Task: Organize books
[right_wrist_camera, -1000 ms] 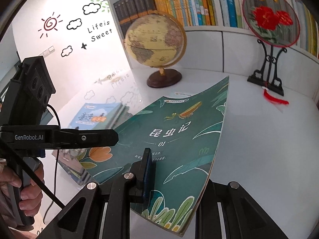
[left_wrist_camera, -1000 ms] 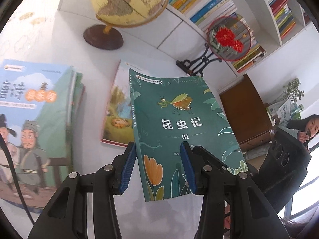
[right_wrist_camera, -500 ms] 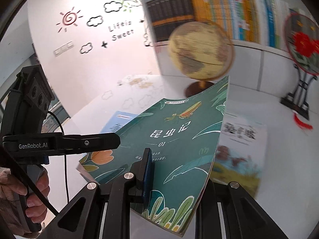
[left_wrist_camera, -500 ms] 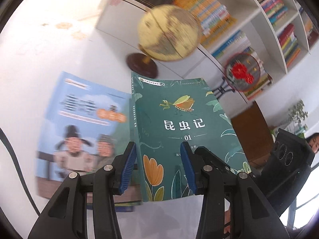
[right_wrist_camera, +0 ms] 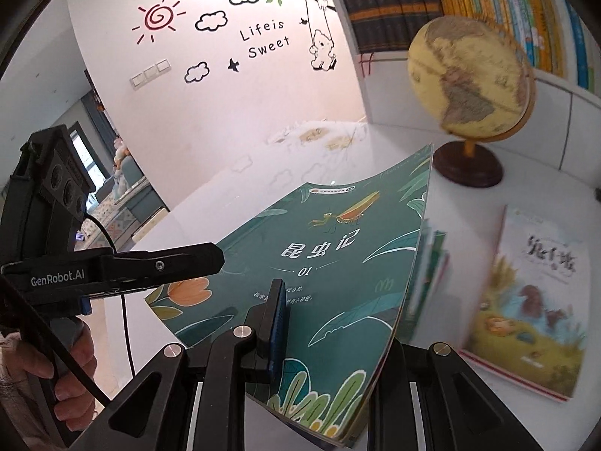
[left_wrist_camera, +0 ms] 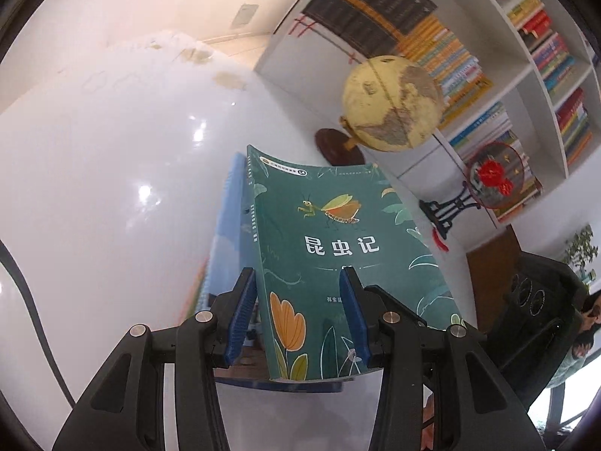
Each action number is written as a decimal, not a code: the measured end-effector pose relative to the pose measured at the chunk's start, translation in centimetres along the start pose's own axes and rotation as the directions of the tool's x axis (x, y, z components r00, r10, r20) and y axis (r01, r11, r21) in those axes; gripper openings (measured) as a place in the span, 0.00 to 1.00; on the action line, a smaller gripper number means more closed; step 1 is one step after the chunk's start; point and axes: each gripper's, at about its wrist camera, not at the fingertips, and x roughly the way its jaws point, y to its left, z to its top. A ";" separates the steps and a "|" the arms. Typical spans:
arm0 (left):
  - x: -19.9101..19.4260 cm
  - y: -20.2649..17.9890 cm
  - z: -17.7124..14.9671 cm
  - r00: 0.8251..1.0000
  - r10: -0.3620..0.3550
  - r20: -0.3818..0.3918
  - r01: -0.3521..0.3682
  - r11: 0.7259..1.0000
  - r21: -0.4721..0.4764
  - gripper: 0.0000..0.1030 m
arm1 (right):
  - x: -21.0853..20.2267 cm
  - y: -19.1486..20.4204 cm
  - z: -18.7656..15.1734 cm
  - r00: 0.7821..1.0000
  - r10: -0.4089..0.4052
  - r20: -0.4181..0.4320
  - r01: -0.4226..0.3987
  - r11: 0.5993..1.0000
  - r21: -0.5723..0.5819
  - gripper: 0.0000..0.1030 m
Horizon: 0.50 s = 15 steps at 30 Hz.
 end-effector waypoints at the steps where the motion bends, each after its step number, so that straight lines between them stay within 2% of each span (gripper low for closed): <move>1: 0.2 0.4 -0.1 1.000 0.000 -0.001 0.000 1.000 -0.006 0.40 | 0.5 0.1 -0.1 1.000 0.005 -0.012 -0.005 1.000 0.012 0.21; 3: 0.6 1.1 -0.2 1.000 -0.010 0.000 0.010 1.000 -0.017 0.40 | 1.4 0.1 -0.4 0.999 0.003 -0.034 -0.002 0.999 0.033 0.21; 5: 1.0 1.7 -0.4 1.000 0.019 0.000 -0.019 1.000 -0.016 0.40 | 2.0 0.2 -0.7 0.999 -0.010 -0.048 0.012 0.999 0.049 0.21; 7: 1.2 2.5 -0.4 1.000 0.016 -0.003 -0.016 1.000 -0.026 0.40 | 2.6 0.2 -1.1 0.997 -0.025 -0.070 0.029 0.998 0.059 0.23; 10: 1.1 3.1 -0.3 0.999 0.038 0.007 -0.038 0.998 -0.040 0.41 | 4.2 0.2 -1.4 0.985 -0.053 -0.162 0.060 0.997 0.041 0.27; 12: 1.1 3.5 -0.1 0.997 0.073 0.003 -0.073 0.996 -0.041 0.43 | 4.7 -0.2 -1.7 0.979 -0.025 -0.202 0.041 0.996 0.078 0.43; 13: 1.3 3.7 0.1 0.996 0.093 -0.008 -0.094 0.995 -0.041 0.43 | 4.8 -0.5 -1.9 0.977 -0.009 -0.211 0.031 0.994 0.101 0.44; 14: 1.4 3.7 0.2 0.994 0.107 -0.013 -0.108 0.993 -0.040 0.43 | 4.4 -0.7 -1.9 0.980 -0.015 -0.199 0.040 0.991 0.124 0.51; 15: 1.5 3.9 0.3 0.993 0.120 -0.015 -0.120 0.992 -0.039 0.43 | 4.2 -0.9 -2.0 0.979 -0.023 -0.202 0.052 0.989 0.138 0.52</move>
